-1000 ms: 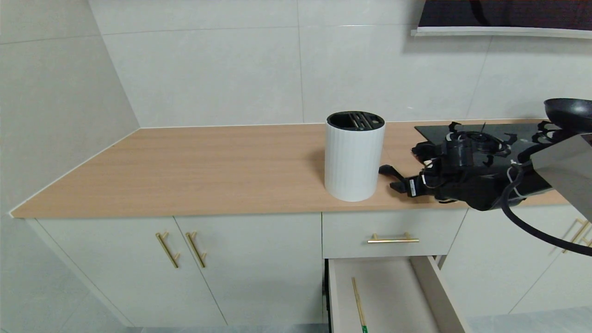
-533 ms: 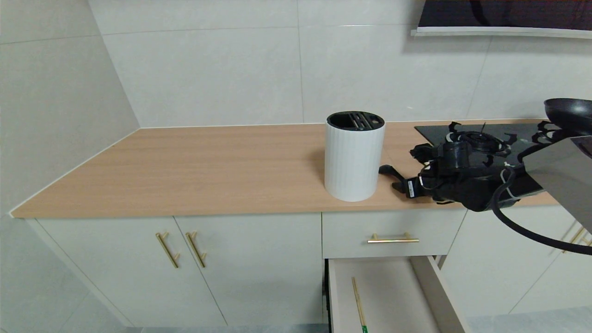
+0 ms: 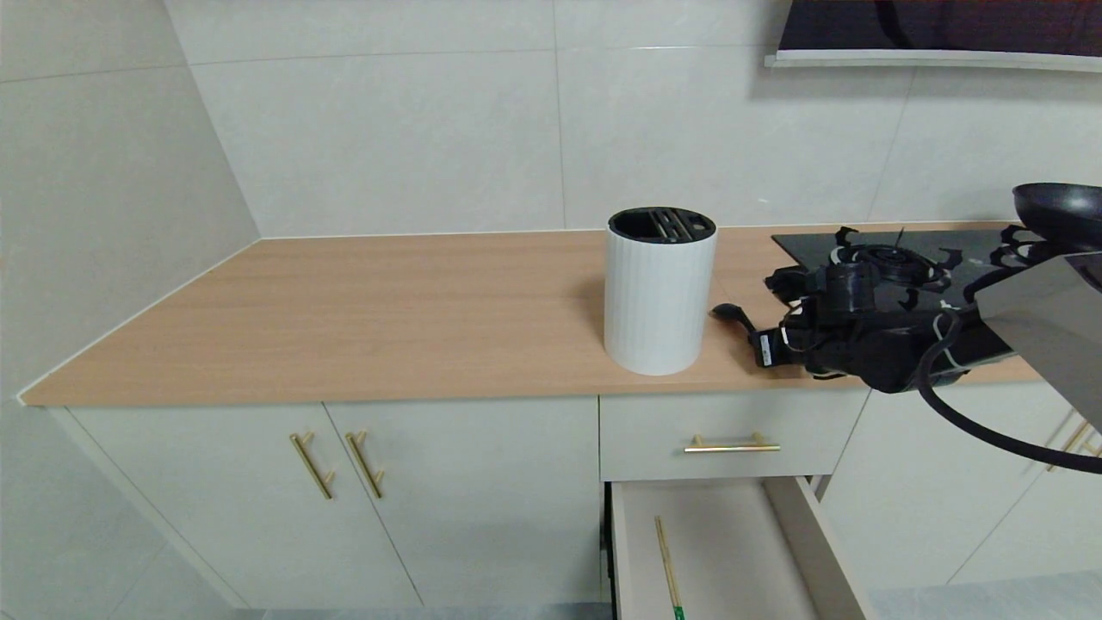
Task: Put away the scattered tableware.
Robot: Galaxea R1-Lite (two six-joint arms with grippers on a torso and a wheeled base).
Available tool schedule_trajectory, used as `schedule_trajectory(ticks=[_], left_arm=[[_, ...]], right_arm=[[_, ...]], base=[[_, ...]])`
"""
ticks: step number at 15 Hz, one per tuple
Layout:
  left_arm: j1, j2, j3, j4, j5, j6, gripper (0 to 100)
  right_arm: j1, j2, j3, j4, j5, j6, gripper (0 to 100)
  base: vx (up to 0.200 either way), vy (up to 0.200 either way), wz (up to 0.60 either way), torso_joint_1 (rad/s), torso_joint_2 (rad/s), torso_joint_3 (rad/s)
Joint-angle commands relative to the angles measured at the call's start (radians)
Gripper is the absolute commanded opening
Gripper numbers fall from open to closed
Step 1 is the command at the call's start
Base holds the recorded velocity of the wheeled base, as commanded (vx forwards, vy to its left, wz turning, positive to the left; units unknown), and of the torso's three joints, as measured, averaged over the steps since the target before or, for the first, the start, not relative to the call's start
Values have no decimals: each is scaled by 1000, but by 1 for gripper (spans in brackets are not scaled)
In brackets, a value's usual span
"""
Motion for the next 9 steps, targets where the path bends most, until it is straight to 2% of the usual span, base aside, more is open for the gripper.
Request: schedule_trajectory(ticks=[1,5,7,9], left_arm=[[0,0,2,0,1,0,100],[0,0,2,0,1,0,100],[0,0,0,0,1,0,100],[0,0,0,0,1,0,100]], right_arm=[[0,-15,1,0,1,0,0],[7,-87,49,6,-25,49,0],[31,-193,168,6,-62,69,0],[66,-314,342,0,-76,79,0]], base=[[0,0,0,0,0,0],[0,0,0,0,0,0],[0,0,0,0,0,0],[0,0,0,0,0,0]])
